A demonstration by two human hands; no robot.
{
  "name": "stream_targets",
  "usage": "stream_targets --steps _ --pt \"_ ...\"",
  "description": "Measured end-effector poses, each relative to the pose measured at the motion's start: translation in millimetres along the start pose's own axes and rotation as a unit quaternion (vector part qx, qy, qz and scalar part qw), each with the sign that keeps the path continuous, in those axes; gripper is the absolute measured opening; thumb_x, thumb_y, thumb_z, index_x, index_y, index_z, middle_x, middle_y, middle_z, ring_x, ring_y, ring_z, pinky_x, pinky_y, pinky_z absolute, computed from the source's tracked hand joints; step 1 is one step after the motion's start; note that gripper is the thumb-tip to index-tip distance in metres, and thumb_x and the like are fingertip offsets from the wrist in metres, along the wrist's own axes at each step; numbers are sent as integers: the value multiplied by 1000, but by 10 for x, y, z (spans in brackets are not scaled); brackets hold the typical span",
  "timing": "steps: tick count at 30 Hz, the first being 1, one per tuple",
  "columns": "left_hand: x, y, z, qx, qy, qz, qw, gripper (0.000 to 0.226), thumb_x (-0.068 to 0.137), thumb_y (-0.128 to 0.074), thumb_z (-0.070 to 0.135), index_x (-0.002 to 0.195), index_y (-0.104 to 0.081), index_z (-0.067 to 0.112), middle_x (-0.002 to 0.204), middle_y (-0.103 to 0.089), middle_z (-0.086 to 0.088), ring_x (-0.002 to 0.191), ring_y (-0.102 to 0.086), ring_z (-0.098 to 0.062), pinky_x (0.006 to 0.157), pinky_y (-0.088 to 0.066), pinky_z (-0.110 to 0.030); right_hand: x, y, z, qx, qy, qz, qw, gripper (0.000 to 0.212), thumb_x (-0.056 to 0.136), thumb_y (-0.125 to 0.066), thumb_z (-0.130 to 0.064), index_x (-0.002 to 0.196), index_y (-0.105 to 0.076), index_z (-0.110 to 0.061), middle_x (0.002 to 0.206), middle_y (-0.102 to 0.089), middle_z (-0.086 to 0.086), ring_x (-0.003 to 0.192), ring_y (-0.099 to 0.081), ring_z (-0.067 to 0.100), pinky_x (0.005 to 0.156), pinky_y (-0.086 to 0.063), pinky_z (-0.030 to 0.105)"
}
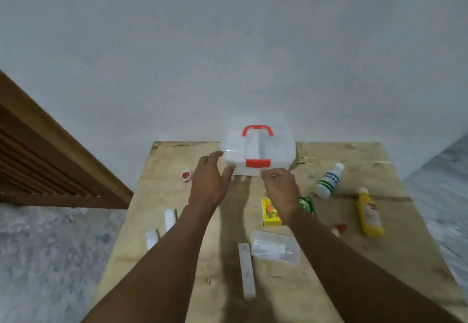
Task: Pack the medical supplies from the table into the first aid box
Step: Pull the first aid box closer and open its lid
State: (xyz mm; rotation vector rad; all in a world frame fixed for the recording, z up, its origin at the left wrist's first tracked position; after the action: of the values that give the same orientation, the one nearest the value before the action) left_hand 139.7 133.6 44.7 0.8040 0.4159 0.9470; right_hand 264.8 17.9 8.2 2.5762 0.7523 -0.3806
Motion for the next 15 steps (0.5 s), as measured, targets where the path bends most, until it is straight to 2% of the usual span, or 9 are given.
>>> stream_targets --steps 2,3,5,7,11,13,15 --pt "264 -97 -65 -47 15 -21 999 56 94 -57 43 143 -45 18 144 -47 -7 133 -44 -24 105 -31 -35 93 -144 57 113 -57 35 991 25 87 -64 -36 74 -68 -16 73 -65 2 72 -63 19 75 -56 41" --pt "380 -152 -100 -70 10 -32 997 60 93 -58 44 145 -42 17 147 -45 -7 136 -41 -24 107 -30 -35 131 -211 75 157 -89 47 982 29 88 -63 -36 66 -64 -16 66 -61 1 63 -59 18 67 -52 38" --pt "570 -245 -174 -113 1 -64 992 68 91 -60 46 148 -37 17 150 -43 -6 138 -39 -25 111 -30 -33 175 -326 92 225 -146 59 962 27 90 -63 -37 72 -61 -17 65 -58 1 59 -56 15 61 -51 32" --pt "712 -305 -258 -157 15 -96 983 76 88 -64 47 151 -31 20 153 -40 -4 137 -41 -25 113 -35 -42 221 -445 81 298 -176 71 935 27 89 -68 -36 78 -61 -13 66 -57 2 59 -55 14 59 -51 29" --pt "753 -334 -330 -229 31 -102 968 78 85 -71 40 150 -33 24 150 -45 -1 131 -49 -18 108 -42 -37 274 -607 13 365 -184 131 903 20 86 -73 -29 82 -63 -12 71 -64 4 61 -60 14 70 -56 32" --pt "760 -342 -345 -253 40 -95 962 78 83 -74 38 150 -36 23 148 -47 -1 128 -51 -18 106 -44 -34 281 -654 9 391 -182 138 892 19 87 -72 -26 92 -65 -10 75 -66 5 61 -61 13 66 -55 29" --pt "775 -355 -357 -269 43 -95 957 80 81 -75 40 149 -37 23 147 -48 -2 129 -51 -20 106 -45 -38 291 -681 28 398 -182 125 891 25 88 -71 -29 103 -65 -10 77 -67 4 64 -62 14 65 -55 28"
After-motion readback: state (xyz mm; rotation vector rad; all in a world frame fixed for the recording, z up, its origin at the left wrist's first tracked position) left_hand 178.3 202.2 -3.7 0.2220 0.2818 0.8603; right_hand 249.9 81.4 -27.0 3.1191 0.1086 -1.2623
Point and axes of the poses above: each hand's wrist, its own x-axis towards the middle knuckle, its own y-axis out of the back of the hand, z = x × y, the point moved 3 cm from there along x, towards the middle knuckle
